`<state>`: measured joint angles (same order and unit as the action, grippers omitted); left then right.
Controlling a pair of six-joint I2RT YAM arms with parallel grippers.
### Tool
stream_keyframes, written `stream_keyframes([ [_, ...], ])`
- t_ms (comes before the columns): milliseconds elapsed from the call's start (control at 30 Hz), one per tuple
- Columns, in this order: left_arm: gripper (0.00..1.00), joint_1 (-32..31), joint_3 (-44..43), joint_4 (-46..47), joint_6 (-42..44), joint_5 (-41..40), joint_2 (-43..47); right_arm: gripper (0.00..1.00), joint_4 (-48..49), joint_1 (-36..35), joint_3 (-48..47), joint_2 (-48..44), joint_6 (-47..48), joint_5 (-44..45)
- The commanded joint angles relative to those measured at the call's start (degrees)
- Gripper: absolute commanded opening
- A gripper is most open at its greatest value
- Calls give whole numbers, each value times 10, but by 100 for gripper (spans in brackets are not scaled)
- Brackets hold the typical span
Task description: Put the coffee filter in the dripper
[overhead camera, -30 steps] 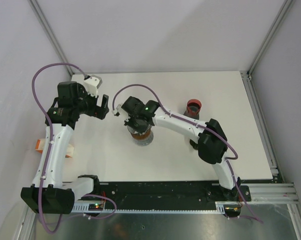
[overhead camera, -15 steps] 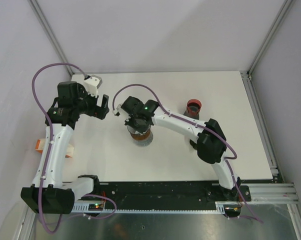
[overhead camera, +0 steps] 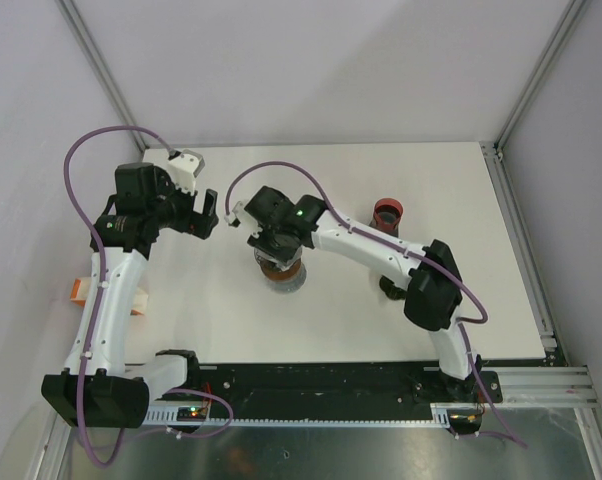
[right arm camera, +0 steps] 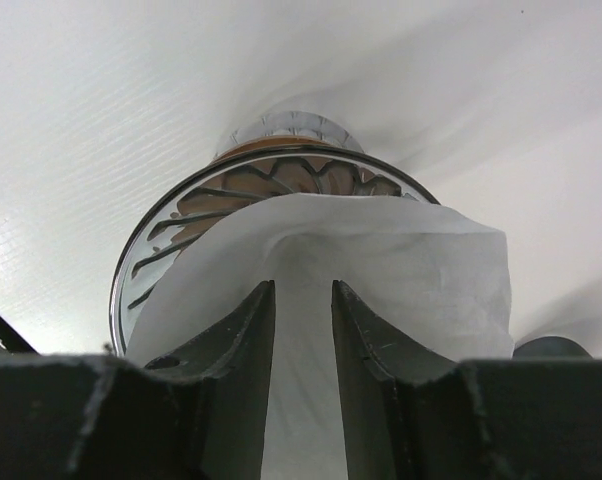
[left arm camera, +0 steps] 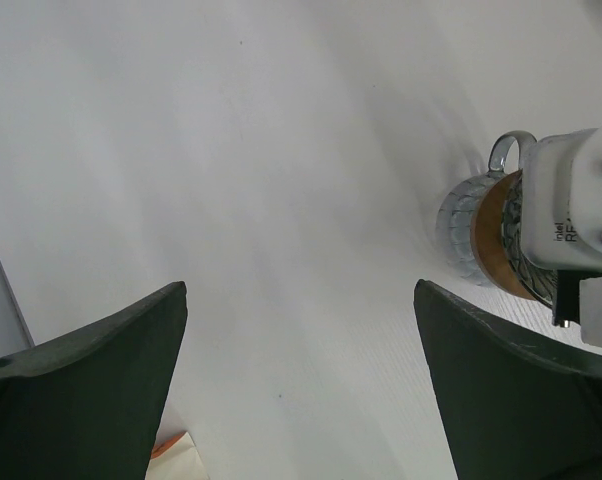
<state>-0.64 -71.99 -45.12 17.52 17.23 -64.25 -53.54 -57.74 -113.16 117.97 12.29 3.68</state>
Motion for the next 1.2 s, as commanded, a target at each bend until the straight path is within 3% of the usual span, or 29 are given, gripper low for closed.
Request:
stream_keyframes([
  [0, 100, 5, -7, 11, 2, 14, 9, 35, -5, -5, -26, -39, 12, 6],
  [800, 98, 1, -1, 10, -16, 56, -3, 44, 16, -5, -27, -112, -7, 47],
  [1167, 97, -146, -6, 11, -53, 13, -38, 49, 133, 80, 130, -242, -128, -7],
])
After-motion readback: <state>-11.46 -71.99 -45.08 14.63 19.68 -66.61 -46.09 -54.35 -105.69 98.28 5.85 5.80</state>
